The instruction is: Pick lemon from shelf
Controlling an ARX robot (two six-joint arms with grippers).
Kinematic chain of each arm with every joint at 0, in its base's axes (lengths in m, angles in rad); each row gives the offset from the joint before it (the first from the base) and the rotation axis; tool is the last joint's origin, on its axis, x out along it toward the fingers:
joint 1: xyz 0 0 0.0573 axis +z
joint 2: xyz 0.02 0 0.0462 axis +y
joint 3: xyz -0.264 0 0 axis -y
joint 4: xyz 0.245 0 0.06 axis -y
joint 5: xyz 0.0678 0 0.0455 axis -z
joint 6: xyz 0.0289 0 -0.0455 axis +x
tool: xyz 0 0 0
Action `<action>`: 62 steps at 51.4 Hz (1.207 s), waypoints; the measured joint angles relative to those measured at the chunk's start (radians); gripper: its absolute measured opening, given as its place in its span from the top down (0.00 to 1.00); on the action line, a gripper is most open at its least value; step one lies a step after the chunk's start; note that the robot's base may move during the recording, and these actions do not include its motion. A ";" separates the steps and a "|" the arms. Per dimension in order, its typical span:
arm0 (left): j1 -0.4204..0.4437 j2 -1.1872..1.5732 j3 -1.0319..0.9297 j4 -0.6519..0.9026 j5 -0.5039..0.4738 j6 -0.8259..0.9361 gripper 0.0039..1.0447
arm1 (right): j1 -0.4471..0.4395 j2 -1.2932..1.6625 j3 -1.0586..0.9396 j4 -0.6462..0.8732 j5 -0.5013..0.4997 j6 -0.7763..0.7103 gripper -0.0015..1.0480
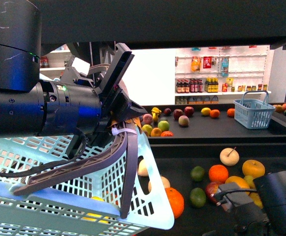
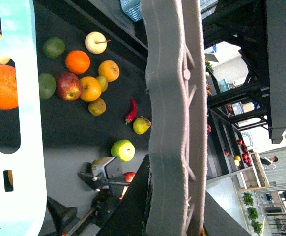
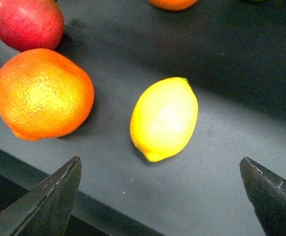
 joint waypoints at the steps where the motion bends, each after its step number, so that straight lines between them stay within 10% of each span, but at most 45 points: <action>1: 0.000 0.000 0.000 0.000 0.000 0.000 0.91 | 0.004 0.015 0.013 -0.002 0.005 -0.005 0.07; 52: 0.000 0.000 0.000 0.000 0.000 0.000 0.91 | 0.044 0.372 0.378 -0.084 0.094 -0.101 0.07; 62: 0.000 0.000 0.000 0.000 0.000 0.000 0.91 | 0.046 0.380 0.389 -0.095 0.100 -0.096 0.32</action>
